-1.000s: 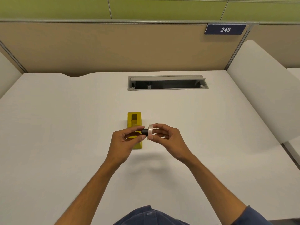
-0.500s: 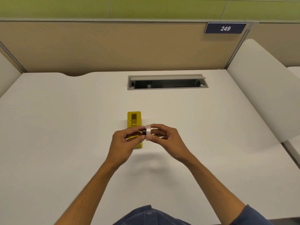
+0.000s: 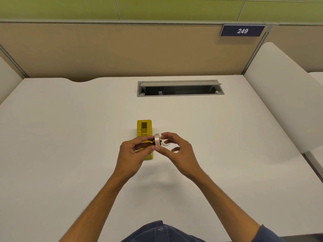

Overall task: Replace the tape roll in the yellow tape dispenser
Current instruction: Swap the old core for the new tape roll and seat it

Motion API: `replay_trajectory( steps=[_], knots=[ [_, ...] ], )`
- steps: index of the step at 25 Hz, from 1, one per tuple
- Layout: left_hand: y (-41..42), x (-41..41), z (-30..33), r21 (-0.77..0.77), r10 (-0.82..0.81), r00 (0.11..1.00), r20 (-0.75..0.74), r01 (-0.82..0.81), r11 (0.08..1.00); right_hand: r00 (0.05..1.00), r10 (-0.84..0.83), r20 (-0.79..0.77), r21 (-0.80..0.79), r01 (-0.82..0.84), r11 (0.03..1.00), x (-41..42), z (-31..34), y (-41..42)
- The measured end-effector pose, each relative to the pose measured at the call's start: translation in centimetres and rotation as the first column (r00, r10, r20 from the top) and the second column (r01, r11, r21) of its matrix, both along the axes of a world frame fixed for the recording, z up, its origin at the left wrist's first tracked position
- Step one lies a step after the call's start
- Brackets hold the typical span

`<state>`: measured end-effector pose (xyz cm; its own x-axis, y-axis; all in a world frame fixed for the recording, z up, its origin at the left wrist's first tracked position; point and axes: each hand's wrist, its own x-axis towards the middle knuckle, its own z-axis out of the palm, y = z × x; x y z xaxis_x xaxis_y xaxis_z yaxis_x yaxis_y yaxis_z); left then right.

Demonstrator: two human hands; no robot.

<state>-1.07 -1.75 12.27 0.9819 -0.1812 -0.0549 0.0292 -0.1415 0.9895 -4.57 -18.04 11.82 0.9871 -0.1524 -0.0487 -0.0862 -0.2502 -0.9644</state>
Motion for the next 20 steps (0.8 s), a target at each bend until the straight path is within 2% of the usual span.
replay_trajectory(
  steps=[4,8,10,13,17,20],
  knots=[
    [-0.2,-0.1,0.0,0.008,0.019,1.0,-0.004,-0.018,1.0,0.971,-0.201,0.133,-0.052,0.209,0.977,-0.5,0.4,0.8],
    [-0.1,-0.2,0.0,0.016,-0.014,0.999,0.05,0.013,1.0,0.944,-0.201,0.26,-0.34,0.284,0.896,-0.9,0.8,1.6],
    [-0.1,-0.4,-0.1,0.067,-0.044,0.99,0.136,0.035,0.997,0.942,-0.212,0.261,-0.422,0.309,0.853,-0.9,1.2,1.9],
    [-0.4,-0.8,0.1,0.151,-0.084,0.965,0.247,0.047,0.987,0.945,-0.248,0.213,-0.453,0.321,0.832,-0.9,1.7,2.3],
    [-0.5,-0.8,0.0,0.211,-0.084,0.953,0.292,0.022,0.977,0.945,-0.271,0.18,-0.472,0.325,0.82,-0.7,2.0,2.7],
    [-0.4,-0.5,0.1,0.265,-0.171,0.949,0.263,0.1,0.959,0.949,-0.274,0.155,-0.461,0.315,0.83,-0.8,2.0,2.9]
  ],
)
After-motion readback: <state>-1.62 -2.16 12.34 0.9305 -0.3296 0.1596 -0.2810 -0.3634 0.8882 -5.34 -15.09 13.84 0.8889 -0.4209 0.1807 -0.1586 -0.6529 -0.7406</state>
